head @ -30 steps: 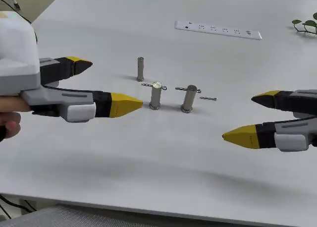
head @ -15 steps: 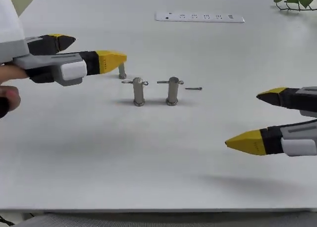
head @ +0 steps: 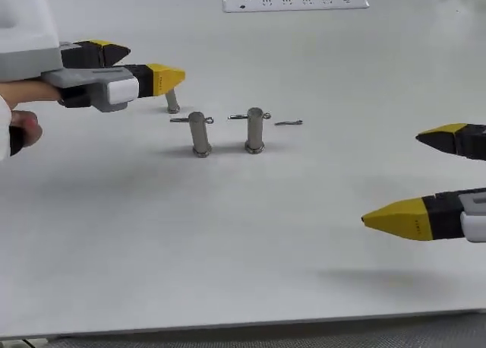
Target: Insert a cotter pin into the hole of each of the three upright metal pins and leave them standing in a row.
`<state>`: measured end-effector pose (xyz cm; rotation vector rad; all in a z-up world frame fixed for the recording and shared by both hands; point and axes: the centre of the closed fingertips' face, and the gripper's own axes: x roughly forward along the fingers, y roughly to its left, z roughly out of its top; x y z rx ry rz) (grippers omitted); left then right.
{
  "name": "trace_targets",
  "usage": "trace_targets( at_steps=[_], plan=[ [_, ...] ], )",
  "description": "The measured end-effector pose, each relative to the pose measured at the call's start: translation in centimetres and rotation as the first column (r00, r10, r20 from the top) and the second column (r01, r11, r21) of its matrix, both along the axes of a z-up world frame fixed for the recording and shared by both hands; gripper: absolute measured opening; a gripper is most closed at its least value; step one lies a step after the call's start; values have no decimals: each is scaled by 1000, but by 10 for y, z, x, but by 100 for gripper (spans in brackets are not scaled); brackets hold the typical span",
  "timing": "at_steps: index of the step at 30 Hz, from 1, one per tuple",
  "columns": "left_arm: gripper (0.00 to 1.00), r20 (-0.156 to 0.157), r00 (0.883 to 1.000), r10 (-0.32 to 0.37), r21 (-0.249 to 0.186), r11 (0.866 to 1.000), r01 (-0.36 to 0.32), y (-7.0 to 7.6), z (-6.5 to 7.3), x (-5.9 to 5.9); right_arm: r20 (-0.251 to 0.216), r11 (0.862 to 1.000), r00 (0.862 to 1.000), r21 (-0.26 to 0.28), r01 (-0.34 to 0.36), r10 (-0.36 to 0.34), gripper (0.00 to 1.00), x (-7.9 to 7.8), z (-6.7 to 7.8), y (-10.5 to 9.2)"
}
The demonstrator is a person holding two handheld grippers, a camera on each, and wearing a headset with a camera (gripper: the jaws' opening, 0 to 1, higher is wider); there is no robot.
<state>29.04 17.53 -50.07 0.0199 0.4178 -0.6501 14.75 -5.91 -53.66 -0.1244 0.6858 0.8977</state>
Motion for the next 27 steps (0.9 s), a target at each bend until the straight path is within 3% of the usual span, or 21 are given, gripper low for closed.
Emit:
trace_targets(
  at_steps=[4, 7, 9, 11, 13, 16, 24, 27],
  plan=[
    [42, -24, 1000, -3, 40, 999, 4, -1, -13, 9, -12, 1000, 1000, 7, 17, -17, 93, 1, -3, -2],
    [41, -33, 999, -33, 136, 990, 37, 1, -26, 13, -27, 1000, 999, 9, 25, -25, 92, 2, -6, -3],
    [38, -45, 997, -58, 171, 983, 65, -2, -33, 14, -28, 1000, 999, 10, 28, -28, 90, 3, -8, -3],
    [35, -48, 997, -57, 171, 983, 65, -4, -37, 17, -29, 999, 999, 3, 37, -37, 91, 5, -9, -4],
    [33, -82, 995, -56, 140, 988, 67, -8, -42, 17, -33, 999, 999, -2, 35, -35, 90, 6, -10, -4],
    [33, -84, 995, -60, 177, 981, 74, -9, -51, 20, -40, 1000, 999, -5, 28, -28, 90, 7, -10, -3],
    [18, -79, 996, -47, 209, 976, 62, -10, -58, 30, -56, 1000, 998, -13, 20, -21, 87, 9, -13, -5],
    [18, -79, 996, -34, 223, 974, 51, -7, -60, 32, -62, 999, 998, 19, 27, -25, 86, 8, -10, -3]
  ],
)
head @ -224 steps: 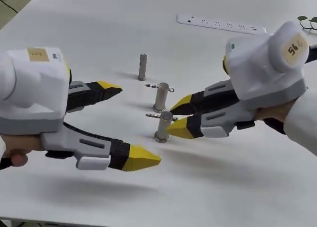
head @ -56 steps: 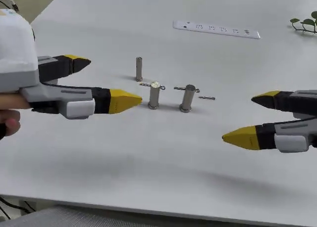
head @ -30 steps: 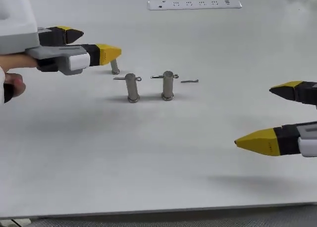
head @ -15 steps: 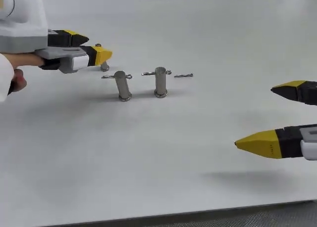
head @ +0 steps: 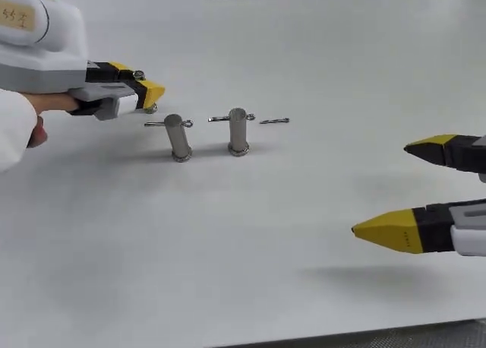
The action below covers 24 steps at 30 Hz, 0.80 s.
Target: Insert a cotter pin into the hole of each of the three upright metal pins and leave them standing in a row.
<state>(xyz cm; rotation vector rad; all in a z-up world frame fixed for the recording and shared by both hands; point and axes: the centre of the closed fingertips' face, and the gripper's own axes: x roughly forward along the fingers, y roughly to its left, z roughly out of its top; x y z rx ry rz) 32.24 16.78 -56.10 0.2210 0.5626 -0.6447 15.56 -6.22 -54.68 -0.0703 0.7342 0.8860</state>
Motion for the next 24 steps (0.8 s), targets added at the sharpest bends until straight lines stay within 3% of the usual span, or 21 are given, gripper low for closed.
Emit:
trace_targets(
  at_steps=[3, 10, 14, 21, 23, 24],
  plan=[
    [14, 4, 1000, 31, 12, 999, -31, 6, -1, 4, 6, 1000, 1000, 0, -6, 6, 85, 0, 2, 1],
    [7, 12, 1000, 22, 32, 999, -22, 7, -3, 6, 12, 1000, 1000, 5, -15, 15, 83, 0, 2, 3],
    [6, -30, 999, 18, -12, 1000, -19, 5, -4, 5, 13, 1000, 1000, 6, -21, 21, 83, 0, 2, 3],
    [6, -10, 998, 58, 43, 997, -57, 14, -5, 7, 16, 1000, 1000, 7, -25, 25, 83, -1, 3, 5],
    [5, -11, 998, 65, 38, 997, -65, 16, -4, 7, 21, 1000, 999, 5, -26, 26, 82, -1, 3, 4],
    [5, -17, 997, 78, 16, 997, -77, 17, -1, 6, 22, 1000, 999, 5, -27, 26, 82, -2, 4, 4]
  ],
)
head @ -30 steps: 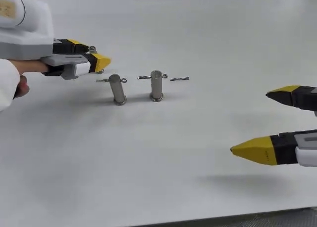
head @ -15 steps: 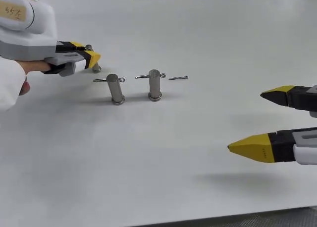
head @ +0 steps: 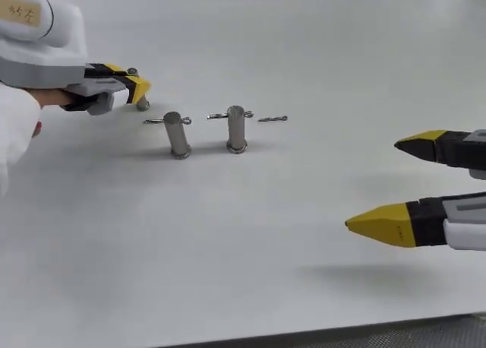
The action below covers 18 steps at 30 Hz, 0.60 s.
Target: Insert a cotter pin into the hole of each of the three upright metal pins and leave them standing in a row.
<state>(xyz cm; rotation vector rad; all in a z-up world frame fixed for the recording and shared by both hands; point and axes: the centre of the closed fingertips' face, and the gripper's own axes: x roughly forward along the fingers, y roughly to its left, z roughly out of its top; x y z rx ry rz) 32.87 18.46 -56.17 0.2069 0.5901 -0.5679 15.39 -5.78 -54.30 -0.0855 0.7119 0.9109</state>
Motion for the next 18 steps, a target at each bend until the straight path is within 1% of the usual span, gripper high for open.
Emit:
trace_targets(
  at_steps=[3, 4, 5, 6, 7, 9, 10, 11, 12, 13, 14, 16, 18],
  plan=[
    [5, 16, 1000, 14, 1, 1000, -14, 7, 10, -3, 7, 1000, 1000, 0, -3, 3, 82, 1, 2, 0],
    [5, 14, 1000, 21, -5, 1000, -20, 8, 12, -3, 10, 1000, 1000, 0, -3, 3, 82, 1, 2, 0],
    [5, 8, 999, 32, -23, 999, -32, 12, 13, -3, 12, 1000, 1000, 1, -2, 2, 82, 1, 3, 1],
    [5, 1, 999, 52, -49, 997, -52, 15, 16, -5, 14, 1000, 1000, 1, -3, 3, 82, 1, 3, 1],
    [5, 5, 999, 53, -45, 998, -53, 15, 22, -10, 19, 1000, 1000, 1, -5, 5, 82, 1, 4, 1],
    [5, 13, 999, 51, -30, 998, -51, 17, 26, -16, 24, 1000, 1000, 2, -6, 6, 82, 1, 5, 2],
    [5, 12, 999, 51, -20, 999, -51, 20, 28, -20, 27, 1000, 1000, 3, -8, 8, 82, -1, 6, 3],
    [5, 8, 999, 50, -12, 999, -50, 18, 31, -30, 28, 1000, 1000, 4, -10, 10, 82, -1, 7, 3],
    [5, 10, 999, 48, 22, 999, -49, 21, 31, -37, 30, 1000, 999, 5, -11, 11, 82, -2, 7, 4],
    [5, 15, 999, 45, 49, 998, -46, 24, 31, -42, 32, 1000, 999, 5, -11, 11, 82, -2, 8, 5],
    [5, 13, 999, 50, 49, 998, -50, 26, 32, -47, 36, 1000, 999, 6, -10, 10, 82, -2, 8, 5],
    [5, 10, 998, 60, 41, 997, -60, 29, 33, -53, 38, 1000, 999, 9, -8, 8, 82, -2, 9, 5],
    [5, 7, 997, 71, 20, 997, -71, 30, 35, -62, 40, 1000, 999, 8, -8, 8, 82, -3, 9, 4]
  ],
)
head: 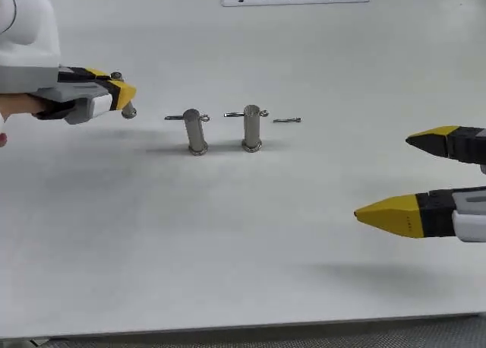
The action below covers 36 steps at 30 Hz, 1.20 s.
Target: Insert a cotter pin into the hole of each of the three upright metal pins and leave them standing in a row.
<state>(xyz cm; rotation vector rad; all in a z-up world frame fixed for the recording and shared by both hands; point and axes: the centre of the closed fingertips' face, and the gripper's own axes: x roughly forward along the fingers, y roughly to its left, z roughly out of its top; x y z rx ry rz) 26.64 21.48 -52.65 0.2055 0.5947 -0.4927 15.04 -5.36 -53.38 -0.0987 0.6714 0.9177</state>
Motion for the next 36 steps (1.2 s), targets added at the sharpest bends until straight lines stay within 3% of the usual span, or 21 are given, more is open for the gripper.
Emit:
trace_targets(
  at_steps=[1, 7, 13, 16, 19, 22, 24, 27, 36],
  plan=[
    [5, 1, 1000, 0, -2, 1000, 0, -2, 1, -15, 1, 1000, 1000, -3, 0, 0, 82, 0, 0, 0],
    [6, -13, 1000, 8, -27, 1000, -9, -11, 3, -50, 11, 1000, 1000, 0, 5, -5, 82, -2, 2, -2],
    [6, -24, 1000, -8, -61, 998, 6, -27, 4, -68, 15, 1000, 1000, -3, 7, -7, 82, -7, 3, -3],
    [6, -26, 999, -44, -85, 996, 41, -45, 3, -78, 16, 1000, 1000, -4, 4, -4, 81, -9, 3, -3],
    [6, -23, 994, -107, -76, 992, 105, -63, 0, -87, 20, 1000, 1000, -4, 3, -3, 81, -10, 3, -3],
    [6, -37, 989, -140, -91, 987, 136, -82, -3, -92, 27, 1000, 1000, -2, 4, -4, 81, -10, 4, -3],
    [6, -16, 980, -199, -86, 977, 197, -92, -4, -94, 29, 1000, 1000, 1, 2, -2, 80, -11, 5, -3],
    [6, -31, 975, -221, -105, 971, 216, -108, -6, -97, 33, 1000, 999, -1, 8, -8, 81, -11, 5, -5],
    [6, -54, 961, -271, -78, 961, 267, -133, -24, -91, 24, 1000, 999, 8, 30, -31, 80, -17, 4, -4]
  ],
)
